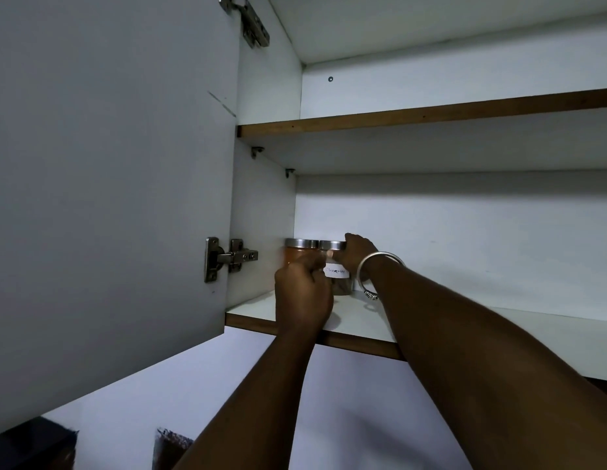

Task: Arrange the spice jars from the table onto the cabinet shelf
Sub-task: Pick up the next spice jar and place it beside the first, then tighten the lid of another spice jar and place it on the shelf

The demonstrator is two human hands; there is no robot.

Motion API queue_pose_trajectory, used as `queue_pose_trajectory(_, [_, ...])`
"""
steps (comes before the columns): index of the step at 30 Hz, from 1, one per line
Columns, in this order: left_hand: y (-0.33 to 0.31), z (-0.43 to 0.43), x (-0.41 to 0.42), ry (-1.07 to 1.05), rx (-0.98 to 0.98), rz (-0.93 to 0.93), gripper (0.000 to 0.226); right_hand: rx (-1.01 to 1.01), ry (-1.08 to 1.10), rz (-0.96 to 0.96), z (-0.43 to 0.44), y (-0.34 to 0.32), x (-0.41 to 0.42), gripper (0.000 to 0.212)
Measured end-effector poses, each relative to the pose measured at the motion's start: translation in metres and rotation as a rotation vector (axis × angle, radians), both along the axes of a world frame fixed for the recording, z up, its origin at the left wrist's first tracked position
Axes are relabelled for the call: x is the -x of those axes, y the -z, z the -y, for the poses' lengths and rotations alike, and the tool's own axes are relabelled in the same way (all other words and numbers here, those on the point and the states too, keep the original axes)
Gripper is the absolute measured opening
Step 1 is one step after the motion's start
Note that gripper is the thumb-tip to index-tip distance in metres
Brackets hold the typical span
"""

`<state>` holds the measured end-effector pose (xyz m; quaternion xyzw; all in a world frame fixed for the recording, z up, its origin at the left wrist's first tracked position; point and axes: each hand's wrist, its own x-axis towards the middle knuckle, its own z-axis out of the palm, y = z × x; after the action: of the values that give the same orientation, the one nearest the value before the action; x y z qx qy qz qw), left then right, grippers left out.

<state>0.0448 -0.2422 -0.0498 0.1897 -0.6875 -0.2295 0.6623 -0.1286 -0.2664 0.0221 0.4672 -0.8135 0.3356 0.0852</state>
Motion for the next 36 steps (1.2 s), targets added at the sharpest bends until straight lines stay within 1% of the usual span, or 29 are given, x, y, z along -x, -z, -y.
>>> queue_pose_trajectory(2, [-0.002, 0.000, 0.000, 0.005, 0.010, 0.028, 0.040, 0.119, -0.069, 0.272, -0.004, 0.004, -0.011, 0.111])
queue_pose_trajectory(3, [-0.002, 0.000, 0.000, 0.002, 0.021, 0.052, 0.039, 0.152, -0.049, 0.347, -0.005, 0.004, -0.016, 0.119])
queue_pose_trajectory(4, [-0.002, 0.000, 0.001, -0.004, 0.040, 0.070, 0.039, 0.137, -0.010, 0.382, -0.008, 0.004, -0.022, 0.116])
queue_pose_trajectory(5, [-0.003, 0.000, 0.001, -0.009, 0.057, 0.086, 0.040, 0.088, 0.028, 0.405, -0.013, 0.005, -0.025, 0.109])
queue_pose_trajectory(6, [-0.002, -0.001, 0.002, -0.012, 0.068, 0.102, 0.041, 0.037, 0.003, 0.456, -0.022, 0.008, -0.028, 0.101])
queue_pose_trajectory(7, [-0.002, -0.004, 0.003, -0.016, 0.072, 0.122, 0.042, 0.031, -0.064, 0.581, -0.033, 0.009, -0.034, 0.091])
queue_pose_trajectory(8, [-0.002, -0.005, 0.002, -0.024, 0.083, 0.141, 0.042, 0.064, -0.138, 0.727, -0.044, 0.010, -0.039, 0.082])
queue_pose_trajectory(9, [-0.003, -0.008, 0.001, -0.018, 0.091, 0.159, 0.041, 0.098, -0.195, 0.829, -0.061, 0.014, -0.043, 0.077])
queue_pose_trajectory(11, [-0.004, -0.018, -0.003, 0.039, 0.082, 0.188, 0.037, 0.111, -0.284, 0.951, -0.097, 0.021, -0.053, 0.069])
queue_pose_trajectory(13, [-0.006, -0.028, -0.006, 0.108, 0.066, 0.208, 0.034, 0.127, -0.388, 0.999, -0.127, 0.022, -0.065, 0.070])
queue_pose_trajectory(14, [-0.005, -0.043, -0.007, 0.188, 0.021, 0.201, 0.033, 0.144, -0.432, 1.034, -0.148, 0.024, -0.074, 0.068])
queue_pose_trajectory(16, [-0.001, -0.073, -0.007, 0.372, -0.071, 0.148, 0.030, 0.175, -0.500, 1.027, -0.177, 0.027, -0.091, 0.066])
queue_pose_trajectory(18, [0.009, -0.117, -0.009, 0.552, -0.179, 0.104, 0.028, 0.225, -0.505, 1.008, -0.206, 0.035, -0.105, 0.069])
queue_pose_trajectory(20, [0.025, -0.164, -0.017, 0.671, -0.291, 0.052, 0.027, 0.323, -0.457, 0.889, -0.236, 0.055, -0.121, 0.063])
queue_pose_trajectory(22, [0.051, -0.202, -0.025, 0.767, -0.383, -0.053, 0.028, 0.421, -0.379, 0.774, -0.269, 0.087, -0.138, 0.053])
queue_pose_trajectory(24, [0.082, -0.235, -0.036, 0.852, -0.434, -0.165, 0.031, 0.506, -0.320, 0.714, -0.301, 0.129, -0.152, 0.057])
queue_pose_trajectory(25, [0.101, -0.250, -0.039, 0.861, -0.440, -0.163, 0.032, 0.515, -0.273, 0.683, -0.317, 0.152, -0.157, 0.061])
queue_pose_trajectory(27, [0.155, -0.284, -0.043, 0.852, -0.467, -0.063, 0.034, 0.473, -0.154, 0.634, -0.350, 0.210, -0.161, 0.062])
queue_pose_trajectory(30, [0.246, -0.319, -0.048, 0.868, -0.582, 0.110, 0.039, 0.366, -0.018, 0.643, -0.396, 0.306, -0.158, 0.050])
queue_pose_trajectory(33, [0.338, -0.344, -0.058, 0.873, -0.630, 0.349, 0.045, 0.113, 0.043, 0.704, -0.441, 0.394, -0.157, 0.038])
queue_pose_trajectory(36, [0.419, -0.357, -0.072, 0.913, -0.584, 0.676, 0.044, -0.139, 0.077, 0.783, -0.480, 0.465, -0.159, 0.038])
